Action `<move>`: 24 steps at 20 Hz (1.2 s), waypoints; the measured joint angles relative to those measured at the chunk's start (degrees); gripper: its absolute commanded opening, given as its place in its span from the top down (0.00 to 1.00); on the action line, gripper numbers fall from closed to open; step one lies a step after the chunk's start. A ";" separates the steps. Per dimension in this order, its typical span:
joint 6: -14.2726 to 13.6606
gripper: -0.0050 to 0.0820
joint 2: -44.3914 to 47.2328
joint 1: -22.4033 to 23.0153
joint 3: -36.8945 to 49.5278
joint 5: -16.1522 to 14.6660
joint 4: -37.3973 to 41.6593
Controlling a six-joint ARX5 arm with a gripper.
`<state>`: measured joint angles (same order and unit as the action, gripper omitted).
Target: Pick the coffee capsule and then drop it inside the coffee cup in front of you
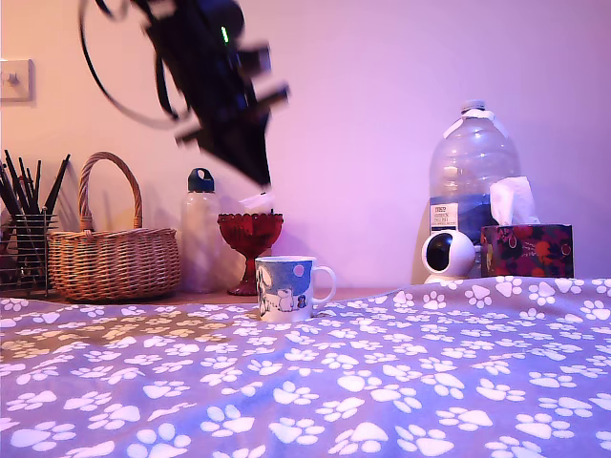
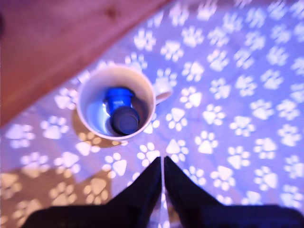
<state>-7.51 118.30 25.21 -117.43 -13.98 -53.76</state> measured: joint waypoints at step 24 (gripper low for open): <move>8.59 0.97 -56.15 -13.79 76.89 2.40 44.83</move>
<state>1.08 62.15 11.42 -40.53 -11.57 -8.93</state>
